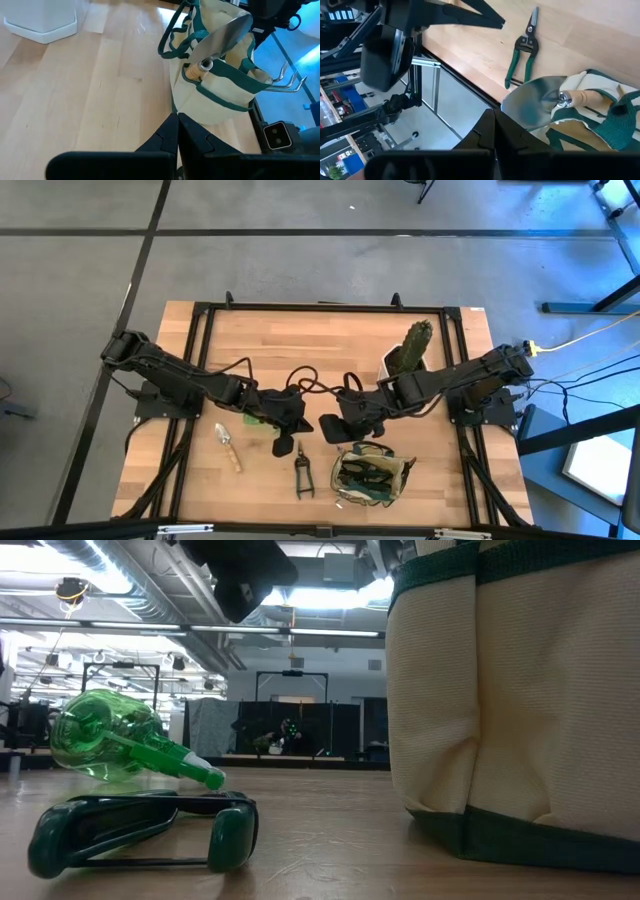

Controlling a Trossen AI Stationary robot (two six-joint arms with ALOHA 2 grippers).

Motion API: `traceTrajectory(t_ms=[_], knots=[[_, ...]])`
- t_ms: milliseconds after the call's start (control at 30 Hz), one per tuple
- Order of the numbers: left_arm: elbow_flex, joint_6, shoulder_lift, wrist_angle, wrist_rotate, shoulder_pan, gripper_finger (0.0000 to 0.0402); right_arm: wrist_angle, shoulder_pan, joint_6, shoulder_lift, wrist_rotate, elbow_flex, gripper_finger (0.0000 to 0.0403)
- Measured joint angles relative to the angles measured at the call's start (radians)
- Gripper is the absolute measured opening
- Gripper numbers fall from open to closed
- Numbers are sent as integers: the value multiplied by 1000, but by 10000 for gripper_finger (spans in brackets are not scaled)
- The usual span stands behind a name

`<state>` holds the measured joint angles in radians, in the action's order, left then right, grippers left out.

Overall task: Pick & Place Garden tools in Gardening bag
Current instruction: Put the right hand trowel into the side pocket of the white bag

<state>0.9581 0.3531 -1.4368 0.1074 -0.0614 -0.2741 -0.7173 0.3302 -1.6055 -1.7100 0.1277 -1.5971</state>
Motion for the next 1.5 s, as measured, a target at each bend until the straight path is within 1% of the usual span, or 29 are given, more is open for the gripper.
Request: traceTrajectory(t_ms=[100,300,367,433,567,633,867,1000,1167,1333,1500], knots=[[0,0,0,0,-1,0,2,-16,2,1,0,18,0,1],[0,0,0,-8,-12,0,2,-105,14,-4,0,34,0,0],[0,0,0,-16,-20,0,1,-93,18,-5,0,28,0,0],[0,-7,-1,-49,-19,0,2,-46,19,-7,0,5,0,0],[1,-31,-1,-172,81,2,1,53,18,-2,0,-21,0,0],[1,-31,-1,-201,91,1,2,63,15,2,0,-33,0,0],[1,-36,-1,-161,85,2,2,29,-1,8,0,-90,1,0],[1,-38,-1,-134,77,2,2,1,-9,9,0,-91,1,0],[1,-72,-1,-139,73,9,2,-2,-10,9,0,-91,1,0],[1,-107,-13,-160,151,35,2,-6,-10,9,0,-83,1,0],[1,-114,-53,-253,244,55,2,-9,-11,8,1,-83,1,0]])
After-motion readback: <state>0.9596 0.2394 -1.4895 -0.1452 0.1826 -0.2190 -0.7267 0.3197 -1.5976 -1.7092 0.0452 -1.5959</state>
